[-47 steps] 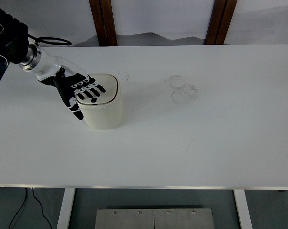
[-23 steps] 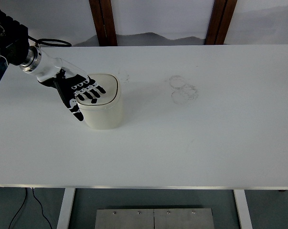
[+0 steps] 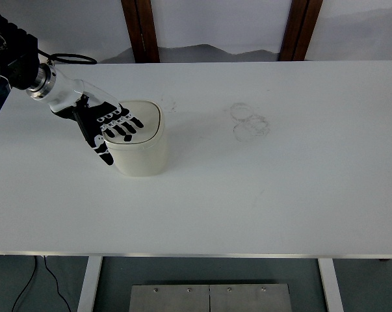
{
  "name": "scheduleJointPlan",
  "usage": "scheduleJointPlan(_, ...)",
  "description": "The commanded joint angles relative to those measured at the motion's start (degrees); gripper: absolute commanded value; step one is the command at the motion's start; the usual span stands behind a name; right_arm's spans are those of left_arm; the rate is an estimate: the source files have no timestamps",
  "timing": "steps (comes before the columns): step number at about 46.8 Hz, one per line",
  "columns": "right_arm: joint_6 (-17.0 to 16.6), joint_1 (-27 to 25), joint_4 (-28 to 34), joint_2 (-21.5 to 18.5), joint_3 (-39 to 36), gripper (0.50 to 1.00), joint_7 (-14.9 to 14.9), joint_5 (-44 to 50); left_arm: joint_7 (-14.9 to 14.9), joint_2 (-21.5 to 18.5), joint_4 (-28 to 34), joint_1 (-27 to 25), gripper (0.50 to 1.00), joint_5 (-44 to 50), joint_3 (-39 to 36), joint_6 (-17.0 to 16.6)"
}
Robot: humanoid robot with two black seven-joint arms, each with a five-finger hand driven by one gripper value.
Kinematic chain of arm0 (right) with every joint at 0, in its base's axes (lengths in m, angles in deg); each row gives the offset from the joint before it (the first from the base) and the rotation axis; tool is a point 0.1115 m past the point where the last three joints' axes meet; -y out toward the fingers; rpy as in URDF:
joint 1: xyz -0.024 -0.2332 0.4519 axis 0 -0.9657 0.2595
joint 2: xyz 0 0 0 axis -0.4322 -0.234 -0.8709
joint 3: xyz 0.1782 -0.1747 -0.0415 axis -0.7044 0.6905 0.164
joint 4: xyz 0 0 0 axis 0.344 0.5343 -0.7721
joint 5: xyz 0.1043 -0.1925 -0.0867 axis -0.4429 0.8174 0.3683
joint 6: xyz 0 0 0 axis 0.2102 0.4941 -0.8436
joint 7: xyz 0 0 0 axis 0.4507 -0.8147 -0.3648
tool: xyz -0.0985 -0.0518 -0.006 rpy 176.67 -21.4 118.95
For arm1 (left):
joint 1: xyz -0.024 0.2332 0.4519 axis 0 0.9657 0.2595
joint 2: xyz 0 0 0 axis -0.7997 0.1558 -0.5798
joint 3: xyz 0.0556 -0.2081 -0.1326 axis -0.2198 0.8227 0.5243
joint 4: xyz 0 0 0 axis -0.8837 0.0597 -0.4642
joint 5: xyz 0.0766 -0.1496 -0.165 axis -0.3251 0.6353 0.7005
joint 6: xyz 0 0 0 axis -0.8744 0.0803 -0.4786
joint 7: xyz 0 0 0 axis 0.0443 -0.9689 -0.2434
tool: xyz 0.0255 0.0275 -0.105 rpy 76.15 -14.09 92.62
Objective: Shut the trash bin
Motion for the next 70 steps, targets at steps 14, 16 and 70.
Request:
scheduleJointPlan(14, 0.0, 0.0, 0.0, 0.0, 0.0, 0.995, 0.0, 0.0, 0.0, -0.3, 0.0, -0.5, 1.000, 0.1, 0.1, 0.0)
scheduleJointPlan(16, 0.0, 0.0, 0.0, 0.0, 0.0, 0.995, 0.0, 0.0, 0.0, -0.4, 0.0, -0.7, 1.000, 0.1, 0.1, 0.0)
scheduleJointPlan(70, 0.0, -0.1, 0.0, 0.0, 0.0, 0.995, -0.2, -0.1, 0.6, 0.0, -18.9, 3.9, 1.000, 6.0, 32.6, 0.0)
